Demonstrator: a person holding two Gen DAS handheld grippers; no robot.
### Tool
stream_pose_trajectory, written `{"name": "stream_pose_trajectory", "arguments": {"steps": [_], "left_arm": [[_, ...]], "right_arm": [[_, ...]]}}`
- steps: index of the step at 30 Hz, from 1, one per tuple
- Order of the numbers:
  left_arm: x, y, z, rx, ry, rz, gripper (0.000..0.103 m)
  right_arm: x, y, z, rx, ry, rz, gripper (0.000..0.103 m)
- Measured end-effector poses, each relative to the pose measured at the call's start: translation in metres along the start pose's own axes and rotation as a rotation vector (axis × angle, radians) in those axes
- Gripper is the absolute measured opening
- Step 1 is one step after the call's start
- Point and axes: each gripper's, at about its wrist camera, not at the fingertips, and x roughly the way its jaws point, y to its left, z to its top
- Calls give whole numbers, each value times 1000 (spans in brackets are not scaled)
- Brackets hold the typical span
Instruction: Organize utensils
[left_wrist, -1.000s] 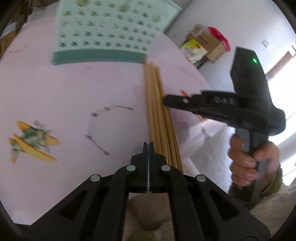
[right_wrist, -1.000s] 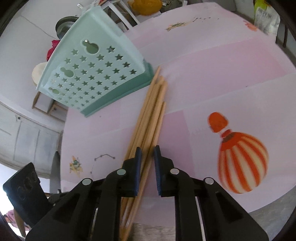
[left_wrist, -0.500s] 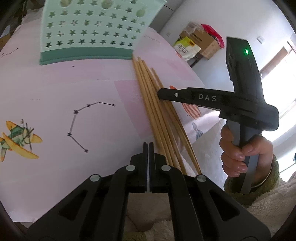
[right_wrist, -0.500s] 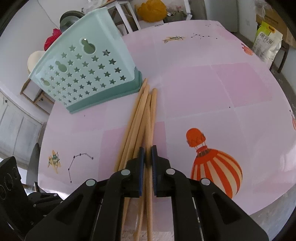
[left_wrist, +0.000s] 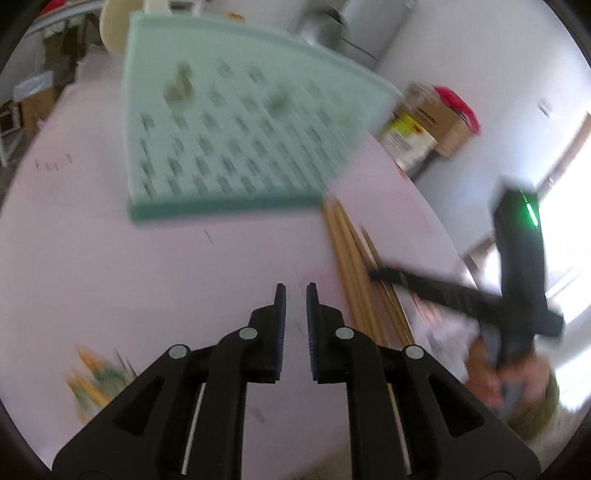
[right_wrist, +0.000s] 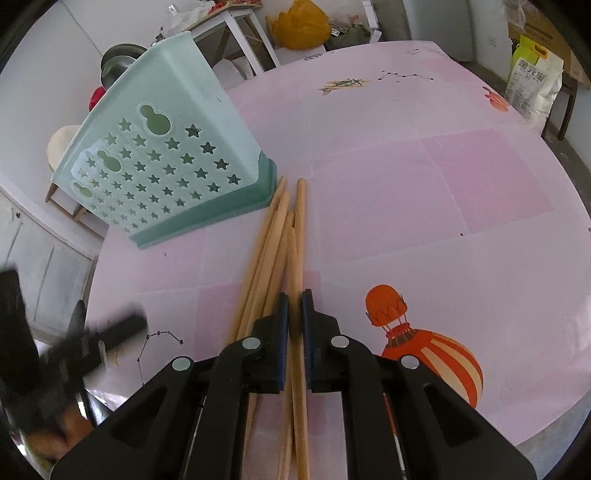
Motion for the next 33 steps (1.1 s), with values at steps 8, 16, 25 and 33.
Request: {"name": "stream_pose_trajectory", "arguments": {"steps": [8, 16, 25, 33], "left_arm": [[19, 16, 44, -14, -47, 107, 10], [27, 22, 44, -57, -62, 116, 9], [33, 27, 40, -74, -77, 113, 9], [52, 12, 29, -60, -18, -8, 10]], "right_arm": [[0, -5, -1, 24, 2, 25, 7], [-1, -4, -2, 19, 8, 21, 7], [1, -6, 0, 29, 12, 28, 7], [0, -6, -1, 27, 11, 27, 8]]}}
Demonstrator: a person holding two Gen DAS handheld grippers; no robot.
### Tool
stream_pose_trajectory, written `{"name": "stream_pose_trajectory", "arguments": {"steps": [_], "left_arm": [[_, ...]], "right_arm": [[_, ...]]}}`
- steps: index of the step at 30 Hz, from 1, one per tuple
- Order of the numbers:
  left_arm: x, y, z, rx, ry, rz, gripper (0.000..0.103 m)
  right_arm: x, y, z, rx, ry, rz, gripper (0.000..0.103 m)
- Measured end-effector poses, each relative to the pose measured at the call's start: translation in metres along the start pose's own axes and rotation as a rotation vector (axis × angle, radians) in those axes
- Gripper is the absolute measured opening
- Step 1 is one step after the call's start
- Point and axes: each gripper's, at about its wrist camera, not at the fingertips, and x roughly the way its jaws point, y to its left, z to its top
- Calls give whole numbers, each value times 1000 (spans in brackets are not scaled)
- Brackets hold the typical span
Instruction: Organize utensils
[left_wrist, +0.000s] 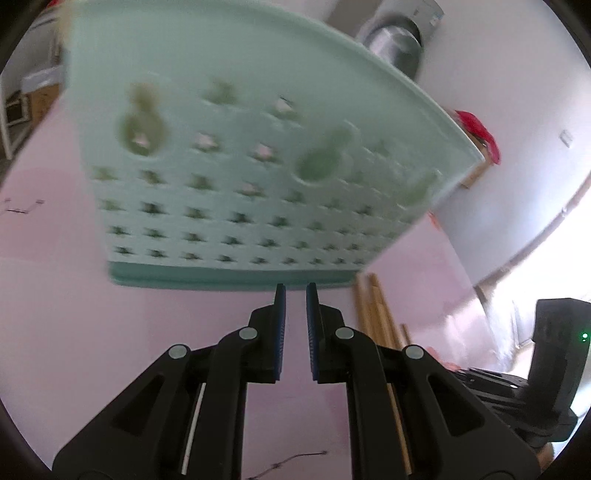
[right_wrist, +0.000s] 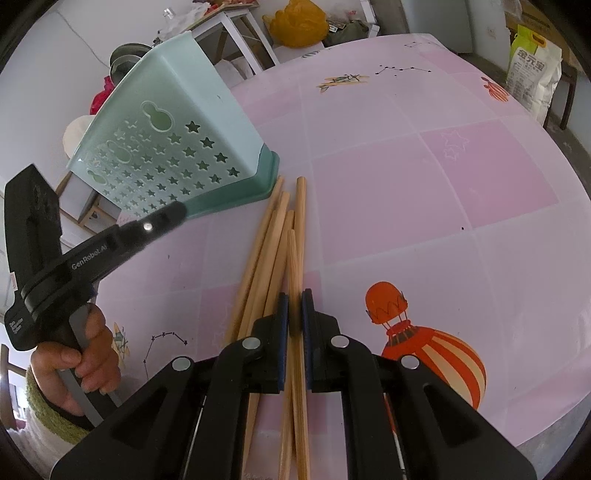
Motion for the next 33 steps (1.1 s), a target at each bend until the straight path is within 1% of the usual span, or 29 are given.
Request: {"name": "stream_pose_trajectory", "arguments": {"steps": [2, 5, 10, 17, 20, 22, 24, 28, 31, 33], "left_arm": [[11, -7, 1, 0, 18, -16, 10], [18, -6, 3, -18, 32, -37, 10], [31, -7, 7, -43, 38, -63, 10], [40, -7, 8, -68, 21, -72, 10], [36, -11, 6, -64, 28, -74, 10], [23, -10, -1, -50, 33, -88, 10], [10, -13, -12, -22, 45, -104, 14], [-11, -18, -43, 34, 91, -123, 15], [-21, -24, -63, 41, 113, -142, 15], [-23, -33, -75, 47, 108, -140, 15]], "right_arm": [[1, 0, 0, 0, 0, 1, 7], [1, -1, 1, 3, 0, 4, 7], [1, -3, 1, 12, 2, 15, 8], [1, -3, 1, 17, 4, 19, 7], [1, -3, 1, 25, 8, 26, 8], [2, -3, 1, 29, 11, 30, 8], [2, -2, 1, 30, 16, 33, 7], [3, 3, -1, 29, 29, 46, 8], [5, 10, -6, 18, 40, 55, 8], [6, 15, -9, 13, 48, 61, 8]]}}
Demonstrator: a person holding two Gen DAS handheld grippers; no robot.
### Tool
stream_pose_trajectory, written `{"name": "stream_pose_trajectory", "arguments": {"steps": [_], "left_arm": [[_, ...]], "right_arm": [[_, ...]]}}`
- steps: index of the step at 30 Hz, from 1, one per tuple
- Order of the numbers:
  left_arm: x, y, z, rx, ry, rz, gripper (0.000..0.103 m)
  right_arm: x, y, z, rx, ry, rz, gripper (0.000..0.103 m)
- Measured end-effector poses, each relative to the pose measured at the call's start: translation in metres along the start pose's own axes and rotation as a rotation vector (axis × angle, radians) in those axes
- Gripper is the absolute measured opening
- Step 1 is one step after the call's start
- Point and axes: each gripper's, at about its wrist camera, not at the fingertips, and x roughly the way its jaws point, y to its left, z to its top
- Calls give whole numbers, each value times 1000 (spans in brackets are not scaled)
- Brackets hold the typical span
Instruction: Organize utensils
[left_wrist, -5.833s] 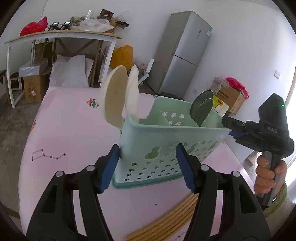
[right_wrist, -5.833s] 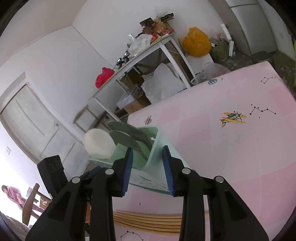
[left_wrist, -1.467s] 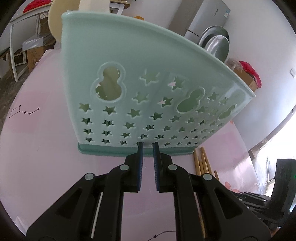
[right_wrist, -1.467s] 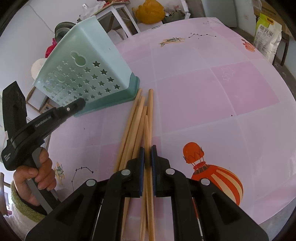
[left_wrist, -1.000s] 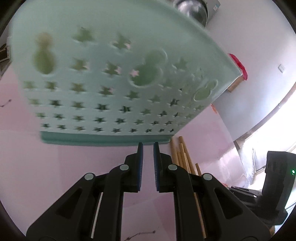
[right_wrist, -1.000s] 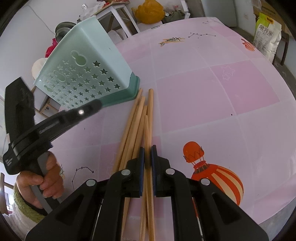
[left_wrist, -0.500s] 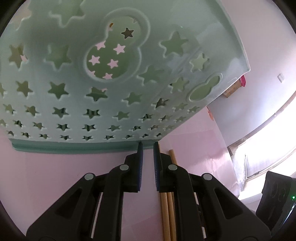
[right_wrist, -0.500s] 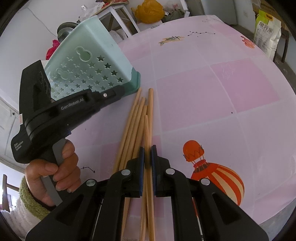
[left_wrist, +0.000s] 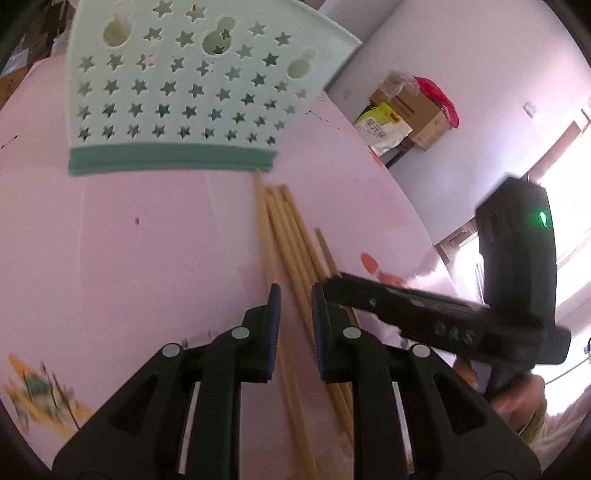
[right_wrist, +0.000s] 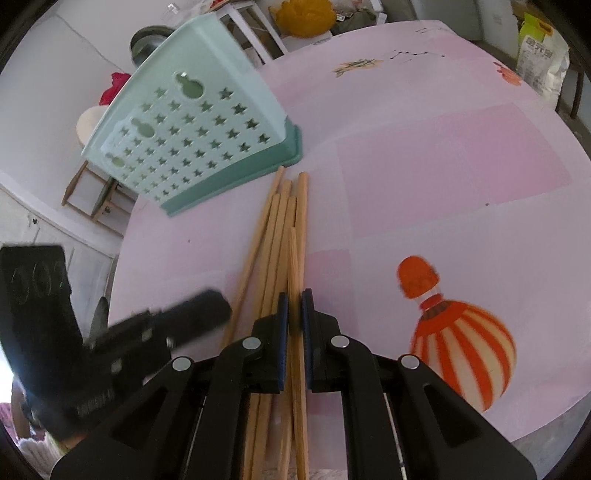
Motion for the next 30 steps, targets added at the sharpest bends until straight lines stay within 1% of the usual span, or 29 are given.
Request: {"name": "stream_pose_trajectory", "arguments": {"steps": [3, 4, 6, 8, 10, 17, 23, 30], "left_arm": [[2, -8, -12, 4, -20, 19, 15], [0, -8, -15, 4, -29, 35, 15], [-6, -5, -15, -3, -41, 41, 15], [-18, 4, -16, -9, -56, 66, 15], [-22, 9, -16, -22, -59, 91, 15], [-39, 34, -15, -83, -88, 133, 15], [-50, 49, -13, -112, -108, 147, 15], [-56, 52, -11, -110, -113, 140, 15]], "right_arm": [[5, 6, 2, 0, 7, 3, 8], [7, 8, 2, 1, 10, 7, 8], [10, 13, 3, 4, 16, 17, 8], [15, 17, 4, -2, 18, 19, 7], [18, 25, 2, -13, 20, 20, 7], [33, 54, 6, -51, 17, 14, 7], [44, 70, 19, -85, 6, -16, 7], [41, 62, 35, -92, -6, -24, 7]]}}
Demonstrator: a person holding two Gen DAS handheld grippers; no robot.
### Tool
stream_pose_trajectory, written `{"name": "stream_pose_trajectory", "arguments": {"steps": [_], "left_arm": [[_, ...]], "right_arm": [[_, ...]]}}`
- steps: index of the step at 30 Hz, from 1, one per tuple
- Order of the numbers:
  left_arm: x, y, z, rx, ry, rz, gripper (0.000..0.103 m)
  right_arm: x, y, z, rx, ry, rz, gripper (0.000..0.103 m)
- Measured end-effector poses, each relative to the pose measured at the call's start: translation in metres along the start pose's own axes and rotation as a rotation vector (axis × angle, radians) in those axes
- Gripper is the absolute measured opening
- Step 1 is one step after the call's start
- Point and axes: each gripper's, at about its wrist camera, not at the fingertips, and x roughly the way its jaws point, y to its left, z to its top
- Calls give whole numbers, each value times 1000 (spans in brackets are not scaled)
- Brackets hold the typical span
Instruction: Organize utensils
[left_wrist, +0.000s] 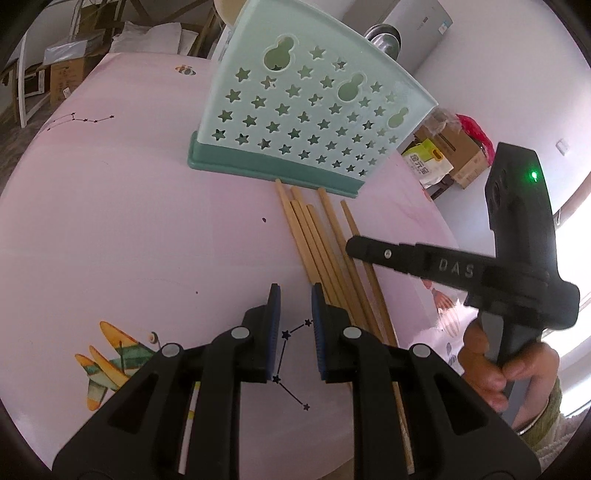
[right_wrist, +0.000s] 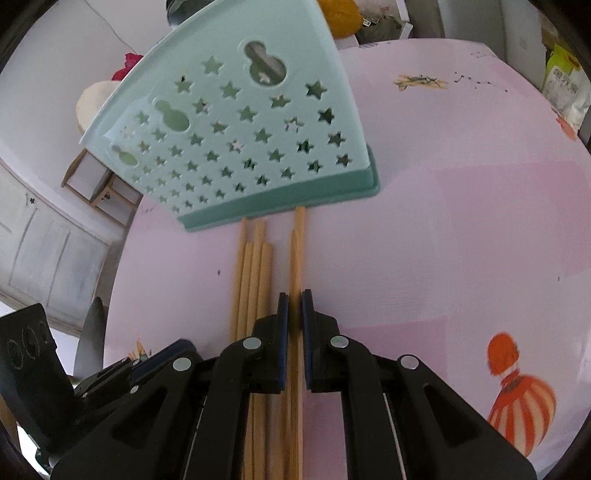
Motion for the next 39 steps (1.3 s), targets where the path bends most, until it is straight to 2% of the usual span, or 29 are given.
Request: {"name": "stream_pose_trajectory", "arguments": {"steps": [7, 11, 27, 39], "left_arm": [[7, -5, 2, 19, 18, -8, 16], [15, -11, 7, 37, 28, 10, 20], [43, -40, 33, 141, 31, 156, 20], [38, -36, 32, 142, 23, 203, 20]], "right_arm": [[0, -7, 10, -40, -15, -54, 7], [-5, -14, 11, -82, -31, -85, 7], [-11, -25, 8, -115, -46, -57, 7], [-13, -30, 10, -108, -51, -51, 7]]}}
